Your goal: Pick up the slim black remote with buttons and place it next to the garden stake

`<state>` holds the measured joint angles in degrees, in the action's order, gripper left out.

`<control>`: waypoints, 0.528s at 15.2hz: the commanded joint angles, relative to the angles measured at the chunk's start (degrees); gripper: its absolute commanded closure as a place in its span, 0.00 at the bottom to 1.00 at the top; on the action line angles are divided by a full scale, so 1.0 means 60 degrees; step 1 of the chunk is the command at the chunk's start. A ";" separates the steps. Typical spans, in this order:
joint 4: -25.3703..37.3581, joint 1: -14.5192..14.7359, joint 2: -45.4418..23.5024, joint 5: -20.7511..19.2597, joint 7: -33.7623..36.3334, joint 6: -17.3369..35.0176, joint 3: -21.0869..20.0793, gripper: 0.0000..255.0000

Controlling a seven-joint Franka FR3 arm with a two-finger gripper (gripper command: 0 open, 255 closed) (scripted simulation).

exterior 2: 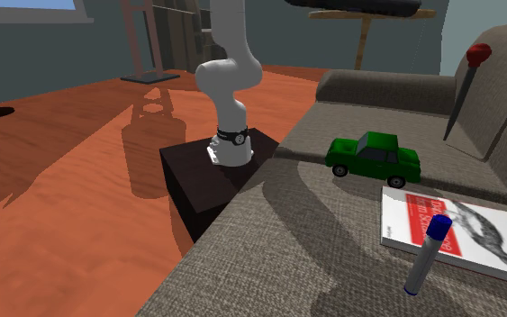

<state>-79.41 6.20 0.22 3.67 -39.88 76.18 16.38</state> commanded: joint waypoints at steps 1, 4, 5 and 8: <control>-0.0642 0.0260 0.0504 -0.0115 0.0508 0.0191 -0.0262 1.00; -0.1153 0.0599 0.0940 -0.0151 0.1265 0.0320 -0.0683 1.00; -0.1295 0.0706 0.1062 -0.0150 0.1514 0.0357 -0.0826 1.00; -0.1640 0.1013 0.1356 -0.0118 0.2257 0.0457 -0.1256 1.00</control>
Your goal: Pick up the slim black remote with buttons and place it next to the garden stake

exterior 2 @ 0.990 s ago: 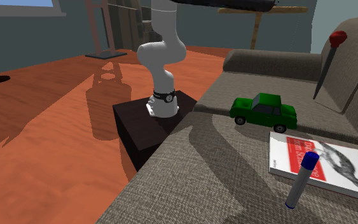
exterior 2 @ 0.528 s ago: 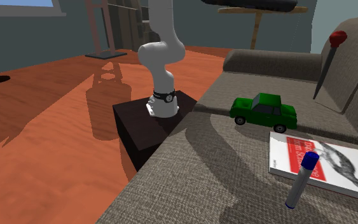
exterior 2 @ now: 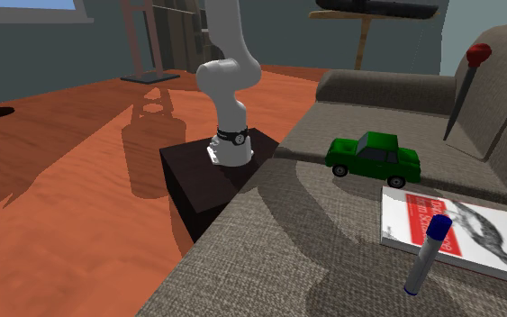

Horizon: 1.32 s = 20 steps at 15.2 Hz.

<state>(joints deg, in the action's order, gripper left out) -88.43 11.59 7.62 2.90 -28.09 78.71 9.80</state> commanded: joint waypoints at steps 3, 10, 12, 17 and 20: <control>-0.0370 0.0414 0.0317 0.0076 0.1026 0.0121 -0.0589 1.00; -0.0496 0.1091 0.0396 0.0282 0.2716 0.0291 -0.1592 1.00; -0.0426 0.1282 0.0323 0.0338 0.3195 0.0333 -0.1877 1.00; -0.0040 0.1767 -0.0043 0.0428 0.4393 0.0415 -0.2584 1.00; 0.0345 0.2072 -0.0393 0.0431 0.5115 0.0442 -0.2998 1.00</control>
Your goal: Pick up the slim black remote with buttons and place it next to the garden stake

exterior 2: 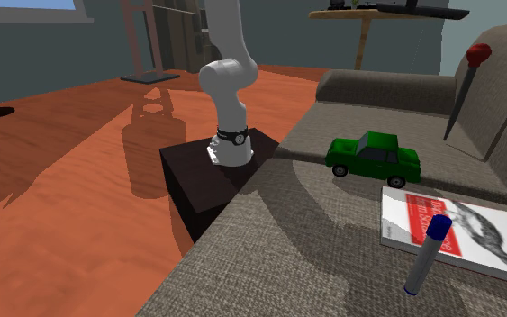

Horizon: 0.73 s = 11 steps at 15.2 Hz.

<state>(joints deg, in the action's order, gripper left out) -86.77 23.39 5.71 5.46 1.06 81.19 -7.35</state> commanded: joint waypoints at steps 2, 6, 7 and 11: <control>0.0395 0.0321 -0.0365 -0.0023 0.0741 0.0031 -0.0408 1.00; 0.1239 0.0788 -0.1091 -0.0167 0.1715 -0.0020 -0.0927 1.00; 0.1494 0.0916 -0.1306 -0.0224 0.1960 -0.0048 -0.1053 1.00; 0.2748 0.1508 -0.2319 -0.0550 0.2936 -0.0255 -0.1511 1.00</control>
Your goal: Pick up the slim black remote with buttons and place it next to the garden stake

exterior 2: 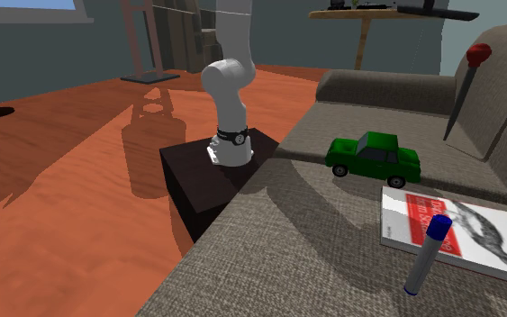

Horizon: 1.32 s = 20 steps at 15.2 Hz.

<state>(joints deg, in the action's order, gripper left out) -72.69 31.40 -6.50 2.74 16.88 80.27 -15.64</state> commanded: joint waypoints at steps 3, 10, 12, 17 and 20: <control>-0.0017 0.0185 -0.0177 -0.0068 0.0306 0.0214 -0.0127 1.00; -0.1553 0.0100 0.0289 0.0065 0.0156 0.1295 -0.0085 1.00; -0.1938 0.0085 0.0386 0.0093 0.0120 0.1584 -0.0076 1.00; -0.2819 0.0061 0.0573 0.0147 0.0040 0.2283 -0.0060 1.00; -0.3301 0.0052 0.0650 0.0172 -0.0001 0.2688 -0.0055 1.00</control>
<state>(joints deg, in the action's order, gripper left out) -91.53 31.73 -2.69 3.74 16.96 95.48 -15.98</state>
